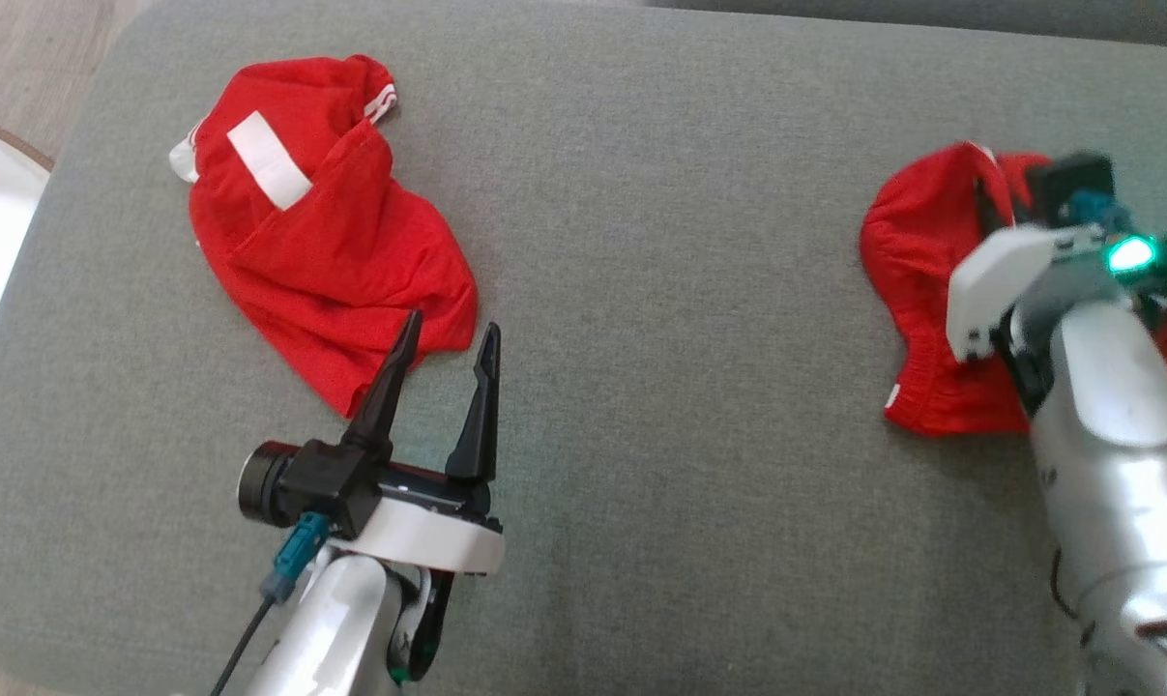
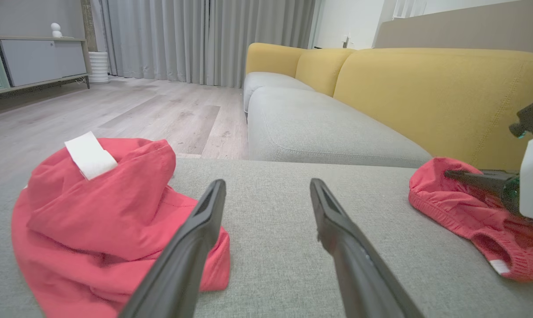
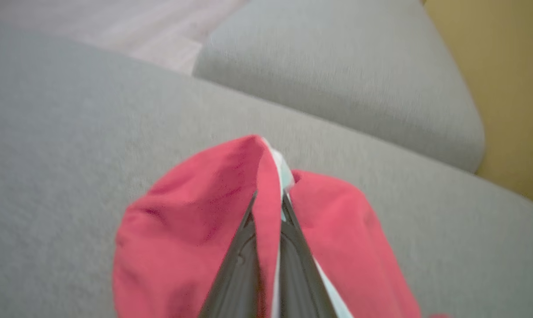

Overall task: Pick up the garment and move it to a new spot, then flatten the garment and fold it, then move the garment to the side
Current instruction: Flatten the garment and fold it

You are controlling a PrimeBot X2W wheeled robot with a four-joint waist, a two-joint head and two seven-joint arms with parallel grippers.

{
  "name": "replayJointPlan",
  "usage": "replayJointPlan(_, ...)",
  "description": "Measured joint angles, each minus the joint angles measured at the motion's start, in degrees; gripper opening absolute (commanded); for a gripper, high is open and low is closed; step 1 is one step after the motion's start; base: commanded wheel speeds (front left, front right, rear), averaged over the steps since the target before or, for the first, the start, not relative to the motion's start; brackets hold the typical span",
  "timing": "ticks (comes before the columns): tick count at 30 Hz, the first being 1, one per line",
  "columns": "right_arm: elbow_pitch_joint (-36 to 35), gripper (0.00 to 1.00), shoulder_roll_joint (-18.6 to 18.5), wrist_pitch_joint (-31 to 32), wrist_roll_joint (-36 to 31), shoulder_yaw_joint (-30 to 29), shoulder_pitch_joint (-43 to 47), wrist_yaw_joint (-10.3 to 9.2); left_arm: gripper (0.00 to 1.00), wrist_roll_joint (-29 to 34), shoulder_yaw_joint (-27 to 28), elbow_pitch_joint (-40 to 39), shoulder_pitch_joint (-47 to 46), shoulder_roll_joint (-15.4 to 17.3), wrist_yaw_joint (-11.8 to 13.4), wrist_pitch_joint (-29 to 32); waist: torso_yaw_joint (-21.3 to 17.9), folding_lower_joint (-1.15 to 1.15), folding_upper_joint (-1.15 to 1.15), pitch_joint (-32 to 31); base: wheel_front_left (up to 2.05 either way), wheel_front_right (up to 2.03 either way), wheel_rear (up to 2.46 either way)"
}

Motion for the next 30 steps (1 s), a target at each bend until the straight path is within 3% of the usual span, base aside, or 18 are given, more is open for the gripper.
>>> replayJointPlan(8,0.0,0.0,-2.0,-14.1,3.1,2.1,-10.8,0.0,1.0,0.0,1.7,0.3,0.0,-0.3,-0.5,0.0,-1.2,-0.01,0.0,-2.7,0.0,0.0,0.0)
replayJointPlan(17,-6.7,0.0,-3.4,-16.8,5.7,9.6,-14.3,0.0,1.0,0.1,4.7,-1.7,3.8,-0.4,-0.4,0.0,-3.1,-0.02,0.0,-6.8,0.0,0.0,0.0)
replayJointPlan(23,-10.9,0.0,-3.8,-16.7,10.8,20.3,-2.4,0.0,1.0,1.0,5.5,-2.3,5.0,-0.4,-0.5,0.0,-5.1,-0.02,0.0,-7.8,0.0,0.0,0.0)
replayJointPlan(26,-10.9,0.0,-4.0,-13.3,14.4,28.8,6.5,0.0,1.0,1.2,5.6,-2.3,5.5,-0.4,-1.0,0.0,-6.5,-0.02,0.0,-8.0,0.0,0.0,0.0)
replayJointPlan(27,-10.9,0.0,-4.0,-13.3,14.4,28.8,6.5,0.0,1.0,1.2,5.6,-2.3,5.5,-0.4,-1.0,0.0,-6.5,-0.02,0.0,-8.0,0.0,0.0,0.0)
replayJointPlan(30,-11.3,0.0,-5.7,-8.7,19.0,38.8,11.9,0.0,1.0,1.7,5.6,-2.3,5.5,-0.4,-1.0,0.0,-7.9,-0.02,0.0,-8.2,0.0,0.0,0.0)
